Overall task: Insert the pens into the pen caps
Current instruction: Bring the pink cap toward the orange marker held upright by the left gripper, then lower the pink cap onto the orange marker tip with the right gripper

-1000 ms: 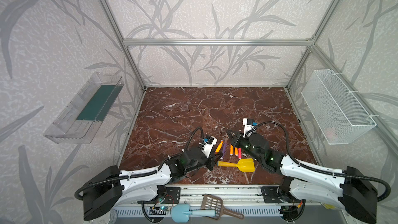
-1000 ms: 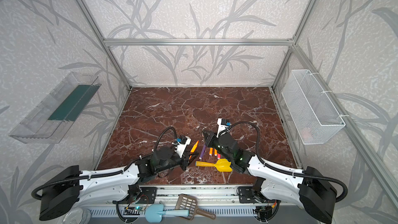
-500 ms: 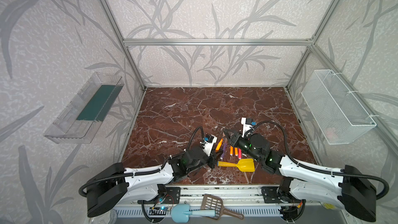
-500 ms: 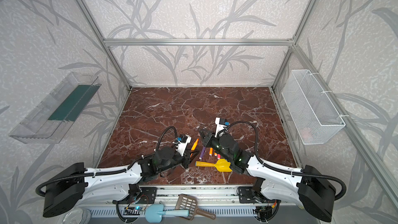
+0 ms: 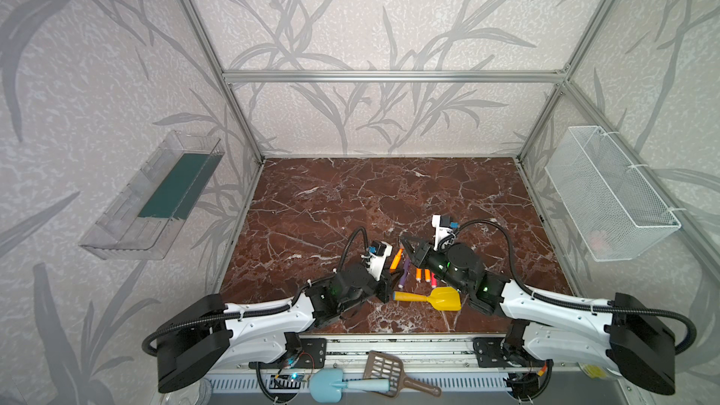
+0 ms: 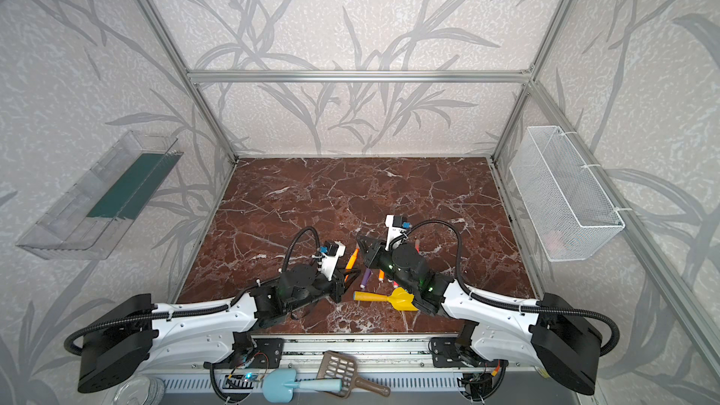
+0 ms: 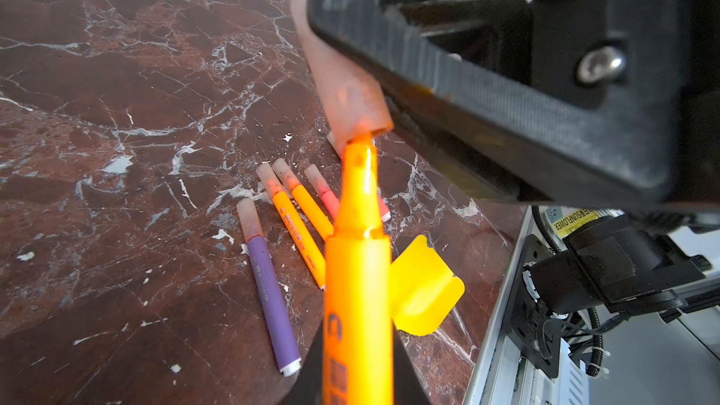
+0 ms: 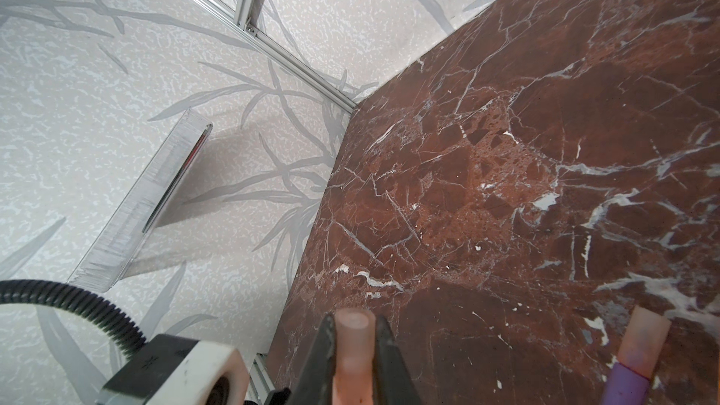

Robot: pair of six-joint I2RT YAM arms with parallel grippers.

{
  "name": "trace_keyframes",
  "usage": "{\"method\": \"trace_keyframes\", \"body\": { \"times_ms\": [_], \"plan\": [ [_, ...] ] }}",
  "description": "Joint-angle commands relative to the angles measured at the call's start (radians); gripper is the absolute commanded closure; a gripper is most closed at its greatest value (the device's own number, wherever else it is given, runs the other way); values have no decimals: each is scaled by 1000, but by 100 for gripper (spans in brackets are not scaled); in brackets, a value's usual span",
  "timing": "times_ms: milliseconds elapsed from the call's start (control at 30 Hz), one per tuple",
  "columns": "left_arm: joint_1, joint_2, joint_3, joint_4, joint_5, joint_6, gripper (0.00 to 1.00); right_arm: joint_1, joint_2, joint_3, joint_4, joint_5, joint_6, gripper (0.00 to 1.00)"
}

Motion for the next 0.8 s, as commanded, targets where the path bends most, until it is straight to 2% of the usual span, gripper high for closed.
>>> {"method": "trace_keyframes", "body": {
  "times_ms": [0, 133, 267, 433, 533, 633, 767],
  "plan": [
    [-2, -1, 24, 3, -30, -18, 100, 22, -1, -17, 44, 7, 2, 100],
    [-3, 5, 20, 9, -46, -28, 100, 48, 30, -42, 114, 12, 2, 100],
    [7, -1, 5, 32, -44, -60, 100, 117, 58, -76, 207, 48, 4, 100],
    [31, -13, -16, 71, 2, -104, 100, 168, 126, -96, 343, 56, -23, 100],
    [77, -12, -41, 107, 53, -167, 100, 189, 163, -110, 421, 64, -37, 100],
    [133, -9, -78, 179, 119, -219, 100, 204, 195, -112, 463, 75, -47, 100],
    [145, -28, -88, 181, 133, -216, 100, 210, 252, -74, 461, 41, -46, 100]
  ]
}}
